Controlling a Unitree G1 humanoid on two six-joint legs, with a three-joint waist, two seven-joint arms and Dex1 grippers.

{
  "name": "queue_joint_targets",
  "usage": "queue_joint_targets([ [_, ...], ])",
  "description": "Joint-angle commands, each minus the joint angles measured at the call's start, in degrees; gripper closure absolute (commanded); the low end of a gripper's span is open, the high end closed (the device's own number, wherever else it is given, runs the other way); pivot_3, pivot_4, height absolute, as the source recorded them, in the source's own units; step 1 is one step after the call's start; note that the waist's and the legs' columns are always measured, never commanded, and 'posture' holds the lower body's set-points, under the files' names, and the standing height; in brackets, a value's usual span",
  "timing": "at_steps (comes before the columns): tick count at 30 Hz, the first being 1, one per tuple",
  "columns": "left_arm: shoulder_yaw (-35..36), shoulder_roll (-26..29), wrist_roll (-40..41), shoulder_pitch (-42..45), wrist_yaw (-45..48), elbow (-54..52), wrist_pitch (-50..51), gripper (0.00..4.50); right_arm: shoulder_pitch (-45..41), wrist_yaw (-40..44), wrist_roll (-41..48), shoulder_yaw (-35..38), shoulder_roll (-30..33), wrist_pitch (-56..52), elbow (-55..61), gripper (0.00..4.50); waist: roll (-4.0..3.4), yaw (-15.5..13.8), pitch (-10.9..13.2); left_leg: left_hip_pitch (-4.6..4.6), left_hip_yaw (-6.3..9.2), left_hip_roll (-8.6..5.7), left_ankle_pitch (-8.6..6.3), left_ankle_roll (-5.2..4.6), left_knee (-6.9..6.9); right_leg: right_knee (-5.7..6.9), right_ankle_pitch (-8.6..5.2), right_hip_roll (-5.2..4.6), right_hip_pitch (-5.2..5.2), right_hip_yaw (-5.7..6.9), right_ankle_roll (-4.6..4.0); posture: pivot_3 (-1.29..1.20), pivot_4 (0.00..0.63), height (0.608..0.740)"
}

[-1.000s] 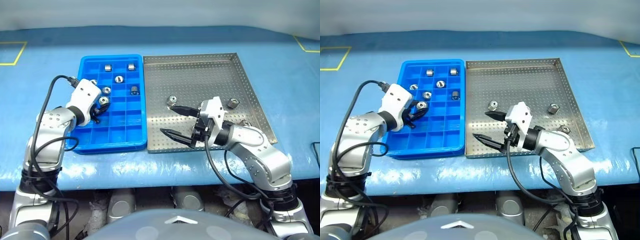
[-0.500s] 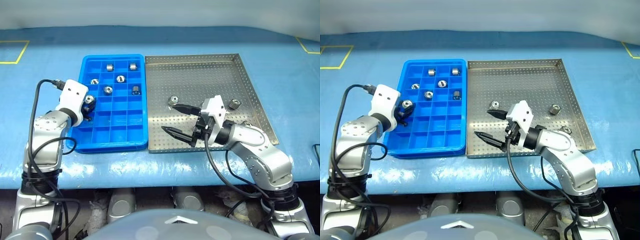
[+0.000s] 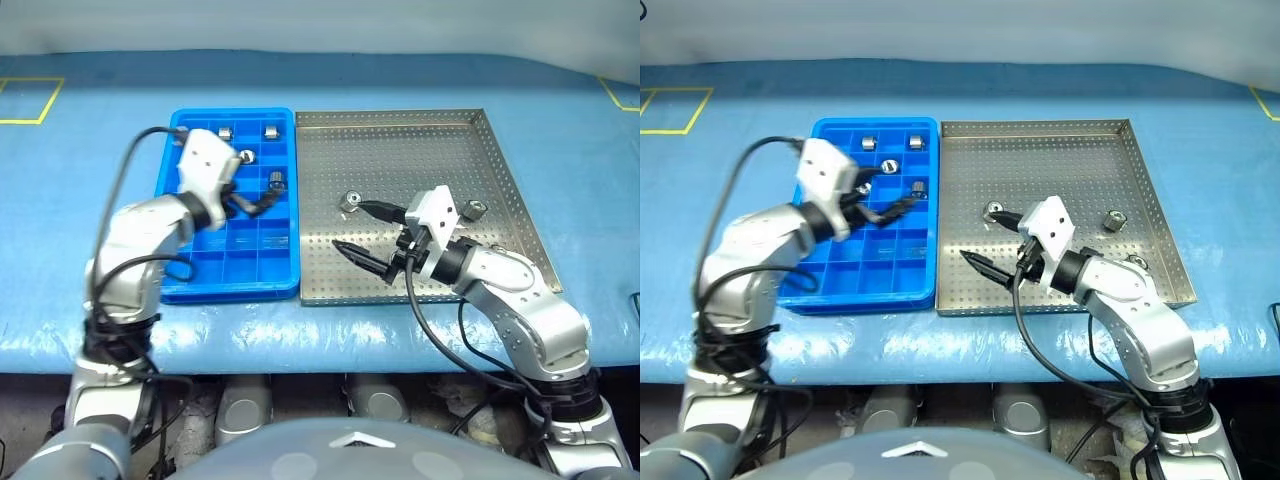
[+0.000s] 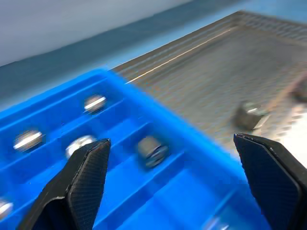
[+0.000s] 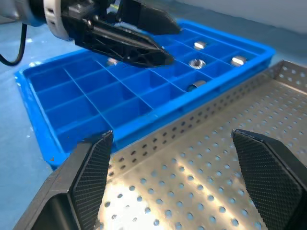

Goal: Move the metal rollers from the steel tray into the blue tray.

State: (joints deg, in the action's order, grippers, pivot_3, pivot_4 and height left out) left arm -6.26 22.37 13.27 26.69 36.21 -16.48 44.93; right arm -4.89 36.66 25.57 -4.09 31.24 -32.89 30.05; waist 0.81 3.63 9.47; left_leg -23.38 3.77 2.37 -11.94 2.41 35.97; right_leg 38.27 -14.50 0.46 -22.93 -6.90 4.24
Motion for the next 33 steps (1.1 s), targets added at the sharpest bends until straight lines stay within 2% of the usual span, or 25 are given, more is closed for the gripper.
queue_joint_targets([
  [1,-6.81,-1.79,-4.42,6.36,1.05,10.91,-6.08,0.02,1.76,-1.63,-1.78,1.33,1.10,0.07,1.30,0.31,-0.03,0.49,-0.02,0.00,0.00,0.00,0.00,0.00,-0.01,-0.01,0.00,0.00,0.01,0.00,0.00,-0.10,0.150,0.740],
  [8,-11.91,-7.75,-12.84,22.59,-1.42,42.79,-17.89,0.02,5.63,-4.87,-2.32,2.70,0.44,-0.09,5.09,0.31,-0.05,3.36,-0.01,-0.12,0.02,0.01,-0.01,-0.03,-0.02,-0.03,0.00,0.06,-0.11,-0.01,0.00,-0.21,0.150,0.740],
  [12,-12.53,-9.93,-14.05,26.25,1.31,52.48,-21.82,0.02,7.96,-6.29,-2.38,3.38,-0.16,0.29,7.27,0.31,-0.06,5.00,-0.02,-0.26,-0.01,0.00,-0.07,-0.13,-0.03,-0.19,0.00,0.05,-0.17,-0.06,0.01,-0.24,0.150,0.740],
  [22,-11.52,-9.87,-14.56,25.21,6.30,53.51,-22.26,0.02,8.95,-7.23,-2.73,3.77,-0.14,0.45,7.62,0.31,-0.06,7.99,-0.01,-0.29,-0.02,0.01,-0.11,-0.18,-0.02,-0.14,-0.01,0.05,-0.23,-0.09,0.03,-0.24,0.150,0.740],
  [29,-14.84,-8.70,-20.71,24.58,3.85,54.75,-16.49,0.02,7.19,-7.05,-2.84,3.33,-0.39,0.35,6.94,0.31,-0.06,8.16,-0.01,-0.27,-0.01,0.01,-0.11,-0.19,-0.02,-0.10,-0.01,0.06,-0.22,-0.09,0.03,-0.22,0.150,0.740],
  [33,-14.76,-8.09,-21.13,23.87,4.51,53.61,-15.54,0.02,7.09,-6.88,-2.90,3.28,-0.36,0.46,6.76,0.31,-0.07,8.18,-0.02,-0.25,-0.02,0.01,-0.11,-0.19,-0.02,-0.11,-0.01,0.06,-0.21,-0.11,0.03,-0.21,0.150,0.740],
])
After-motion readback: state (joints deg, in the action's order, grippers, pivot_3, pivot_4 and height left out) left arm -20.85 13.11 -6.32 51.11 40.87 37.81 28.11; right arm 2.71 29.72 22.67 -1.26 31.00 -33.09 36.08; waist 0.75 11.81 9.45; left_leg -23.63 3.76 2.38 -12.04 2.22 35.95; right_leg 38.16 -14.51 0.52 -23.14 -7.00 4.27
